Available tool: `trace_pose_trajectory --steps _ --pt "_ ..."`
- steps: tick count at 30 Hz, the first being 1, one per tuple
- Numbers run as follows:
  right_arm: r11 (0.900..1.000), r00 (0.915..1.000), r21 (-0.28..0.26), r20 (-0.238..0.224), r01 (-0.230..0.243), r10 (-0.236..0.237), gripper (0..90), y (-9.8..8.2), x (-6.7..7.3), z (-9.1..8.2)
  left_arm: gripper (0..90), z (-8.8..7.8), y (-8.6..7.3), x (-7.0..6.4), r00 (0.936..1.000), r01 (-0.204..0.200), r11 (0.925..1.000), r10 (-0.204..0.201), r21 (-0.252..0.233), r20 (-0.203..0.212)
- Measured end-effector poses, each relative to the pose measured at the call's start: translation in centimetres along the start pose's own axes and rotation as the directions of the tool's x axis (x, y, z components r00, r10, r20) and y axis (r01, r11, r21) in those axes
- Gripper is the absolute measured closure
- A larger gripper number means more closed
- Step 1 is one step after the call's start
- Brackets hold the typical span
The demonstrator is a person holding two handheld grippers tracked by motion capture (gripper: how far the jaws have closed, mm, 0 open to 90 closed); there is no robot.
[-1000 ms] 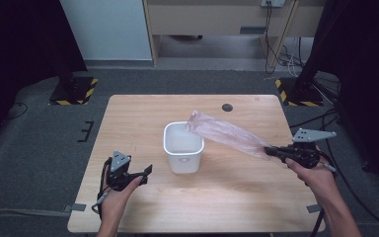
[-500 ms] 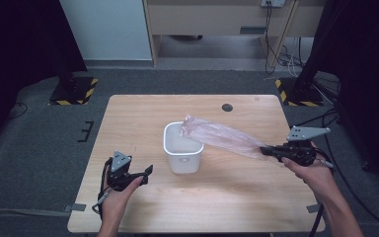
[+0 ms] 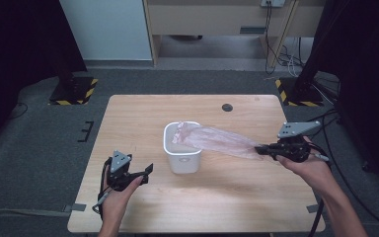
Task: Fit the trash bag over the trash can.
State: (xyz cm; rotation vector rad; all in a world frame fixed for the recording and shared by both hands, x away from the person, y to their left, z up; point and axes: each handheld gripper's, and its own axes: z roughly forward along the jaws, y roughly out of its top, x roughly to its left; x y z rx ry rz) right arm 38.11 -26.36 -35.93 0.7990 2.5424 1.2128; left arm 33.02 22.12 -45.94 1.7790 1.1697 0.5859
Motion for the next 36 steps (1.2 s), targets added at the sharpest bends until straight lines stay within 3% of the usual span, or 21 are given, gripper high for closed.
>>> trace_pose_trajectory --steps 14,24,36 --pt "0.997 0.9991 0.072 -0.006 0.042 -0.042 89.2 2.6 0.7 1.0 12.4 -0.5 1.1 -1.4 0.9986 -0.053 0.9984 0.053 -0.020 0.003" --pt "0.987 0.9954 0.125 -0.015 0.096 -0.095 88.1 4.5 1.6 2.0 14.2 -0.8 1.7 -2.1 0.9974 -0.070 0.9968 0.071 -0.037 0.015" --pt "0.988 0.9923 0.097 -0.035 0.122 -0.119 88.2 7.7 3.1 3.7 23.6 -1.2 4.0 -4.2 0.9904 -0.124 0.9908 0.127 -0.054 0.054"
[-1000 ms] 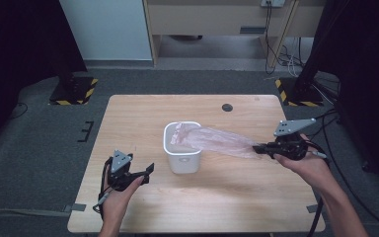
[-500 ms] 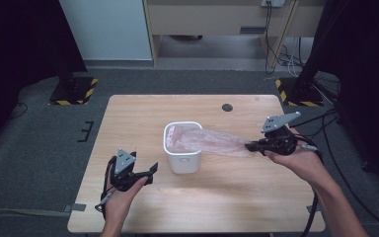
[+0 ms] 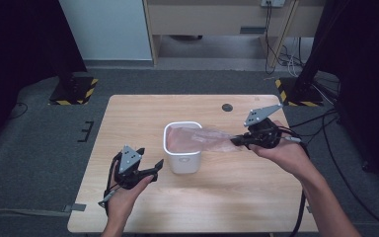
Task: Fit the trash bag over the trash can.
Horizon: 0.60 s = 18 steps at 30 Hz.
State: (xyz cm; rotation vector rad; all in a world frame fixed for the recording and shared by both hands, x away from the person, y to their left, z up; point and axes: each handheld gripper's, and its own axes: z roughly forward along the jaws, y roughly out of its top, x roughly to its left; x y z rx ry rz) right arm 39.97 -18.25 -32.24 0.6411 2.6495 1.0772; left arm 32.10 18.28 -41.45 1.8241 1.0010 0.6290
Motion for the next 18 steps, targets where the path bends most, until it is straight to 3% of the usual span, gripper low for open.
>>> trace_pose_trajectory --steps 10,18 --pt "1.000 0.9992 -0.017 -0.030 0.025 -0.026 88.3 3.0 1.5 2.8 25.8 1.7 3.6 -2.9 0.9924 -0.097 0.9952 0.097 -0.006 0.075" --pt "0.998 0.9984 -0.062 -0.056 -0.005 0.001 88.5 4.2 2.0 4.4 28.1 3.0 5.9 -4.0 0.9834 -0.150 0.9887 0.149 -0.004 0.103"
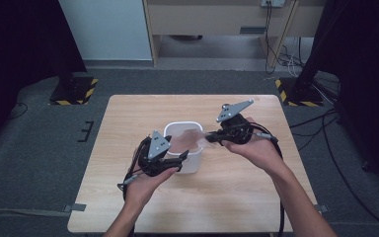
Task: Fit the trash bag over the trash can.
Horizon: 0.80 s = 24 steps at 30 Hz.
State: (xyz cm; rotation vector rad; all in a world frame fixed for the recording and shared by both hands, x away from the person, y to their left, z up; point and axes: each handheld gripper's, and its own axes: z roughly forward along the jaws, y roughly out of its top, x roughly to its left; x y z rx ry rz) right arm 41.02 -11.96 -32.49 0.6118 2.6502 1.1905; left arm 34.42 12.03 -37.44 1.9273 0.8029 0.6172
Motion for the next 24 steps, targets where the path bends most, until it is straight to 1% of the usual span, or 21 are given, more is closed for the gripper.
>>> trace_pose_trajectory --steps 3,6,8,9,13,14,16,17,19,21,22,24 --pt "1.000 0.9999 -0.006 -0.008 -0.006 0.006 88.3 0.5 0.5 0.6 29.2 0.6 0.4 -0.3 0.9995 -0.029 0.9993 0.029 0.021 0.011" --pt "1.000 0.9999 -0.012 -0.013 -0.011 0.011 88.2 1.0 0.8 1.1 31.6 1.0 0.8 -0.8 0.9984 -0.055 0.9981 0.055 0.026 0.009" --pt "1.000 0.9999 -0.010 -0.014 -0.006 0.006 88.2 1.3 1.0 1.3 36.8 1.1 1.0 -1.0 0.9967 -0.081 0.9963 0.081 0.028 0.000" --pt "1.000 0.9999 -0.012 -0.014 -0.005 0.005 88.2 1.4 1.1 1.4 38.8 1.2 1.1 -1.0 0.9964 -0.084 0.9960 0.085 0.027 -0.001" --pt "1.000 0.9999 -0.018 -0.012 -0.012 0.012 88.1 1.7 1.2 1.5 47.7 1.4 1.2 -1.0 0.9963 -0.085 0.9958 0.085 0.034 -0.006" --pt "1.000 0.9999 -0.019 -0.010 -0.013 0.013 88.0 1.7 1.2 1.5 50.6 1.4 1.1 -1.0 0.9964 -0.085 0.9957 0.085 0.036 -0.005" --pt "1.000 0.9998 -0.019 -0.009 -0.020 0.019 87.6 1.7 1.2 1.4 58.3 1.4 1.1 -1.0 0.9964 -0.081 0.9959 0.082 0.039 -0.019" --pt "1.000 0.9998 -0.019 -0.007 -0.020 0.020 87.3 1.7 1.1 1.4 62.4 1.4 1.1 -1.0 0.9968 -0.078 0.9961 0.078 0.043 -0.017" --pt "1.000 0.9998 -0.024 -0.004 -0.019 0.019 85.8 1.7 1.1 1.3 71.1 1.5 1.1 -0.8 0.9975 -0.068 0.9963 0.069 0.053 -0.017" --pt "1.000 0.9998 -0.025 -0.001 -0.018 0.018 83.9 1.6 1.1 1.2 76.8 1.7 1.1 -0.7 0.9977 -0.065 0.9952 0.066 0.074 -0.013" --pt "1.000 0.9999 -0.027 0.001 -0.016 0.016 82.8 1.6 1.1 1.1 79.7 1.8 1.1 -0.8 0.9980 -0.060 0.9954 0.061 0.075 -0.018" --pt "0.999 0.9999 -0.031 0.005 -0.012 0.012 79.3 1.5 1.1 1.0 84.4 1.9 1.1 -0.7 0.9987 -0.048 0.9953 0.049 0.084 -0.014"
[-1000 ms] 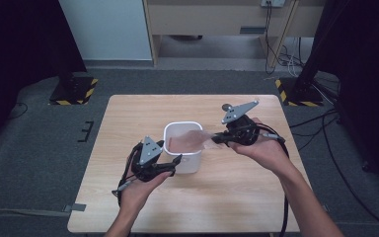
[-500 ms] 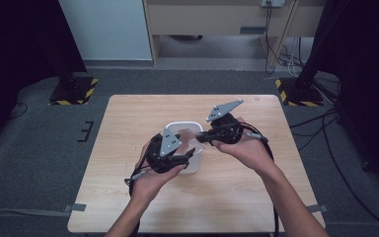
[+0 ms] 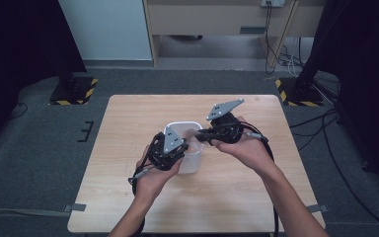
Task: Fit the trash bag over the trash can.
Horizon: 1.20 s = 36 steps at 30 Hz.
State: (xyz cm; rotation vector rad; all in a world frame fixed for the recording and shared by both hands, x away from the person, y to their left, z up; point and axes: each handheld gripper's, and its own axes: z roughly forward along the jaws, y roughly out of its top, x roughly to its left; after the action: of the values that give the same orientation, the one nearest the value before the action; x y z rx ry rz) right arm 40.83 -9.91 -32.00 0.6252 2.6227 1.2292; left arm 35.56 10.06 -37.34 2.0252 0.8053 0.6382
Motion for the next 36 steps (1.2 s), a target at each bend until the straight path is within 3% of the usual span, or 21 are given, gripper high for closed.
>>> trace_pose_trajectory --steps 2,7,12,19,24,26,29,31,36 --pt "1.000 1.0000 -0.014 0.003 -0.001 0.001 76.2 0.0 -0.1 -0.1 88.3 0.1 0.1 0.1 0.9999 0.014 0.9999 -0.014 0.000 0.000" --pt "0.997 0.9988 -0.081 0.049 0.006 -0.002 48.1 0.0 0.0 -0.7 90.0 0.3 0.2 0.5 0.9987 0.050 0.9986 -0.050 0.014 -0.011" --pt "0.980 0.9914 -0.194 0.131 0.035 -0.009 28.6 -0.2 -0.1 -2.1 90.0 0.3 0.1 1.3 0.9950 0.097 0.9953 -0.096 0.008 -0.028" --pt "0.956 0.9868 -0.286 0.162 0.061 -0.015 15.9 -0.6 -0.2 -3.7 90.0 0.5 -0.2 2.9 0.9869 0.154 0.9879 -0.153 0.016 -0.052" --pt "0.952 0.9836 -0.296 0.179 0.073 -0.020 15.2 -1.1 -0.2 -4.2 90.0 0.3 -0.5 4.3 0.9745 0.220 0.9755 -0.220 -0.014 -0.044" --pt "0.953 0.9819 -0.294 0.189 0.075 -0.019 16.5 -1.5 -0.3 -4.2 90.0 0.1 -0.6 4.6 0.9735 0.223 0.9747 -0.223 -0.015 -0.049" --pt "0.956 0.9805 -0.285 0.196 0.075 -0.018 23.5 -2.1 -0.6 -3.8 90.0 -0.1 -0.8 4.9 0.9666 0.251 0.9674 -0.252 -0.034 -0.046" --pt "0.959 0.9834 -0.275 0.180 0.073 -0.024 35.8 -2.5 -0.7 -3.3 90.0 -0.2 -0.8 4.8 0.9657 0.254 0.9664 -0.256 -0.039 -0.044" --pt "0.967 0.9899 -0.241 0.129 0.089 -0.059 53.8 -2.7 -0.1 -1.8 90.0 -0.1 -0.7 4.5 0.9657 0.255 0.9661 -0.256 -0.043 -0.041"
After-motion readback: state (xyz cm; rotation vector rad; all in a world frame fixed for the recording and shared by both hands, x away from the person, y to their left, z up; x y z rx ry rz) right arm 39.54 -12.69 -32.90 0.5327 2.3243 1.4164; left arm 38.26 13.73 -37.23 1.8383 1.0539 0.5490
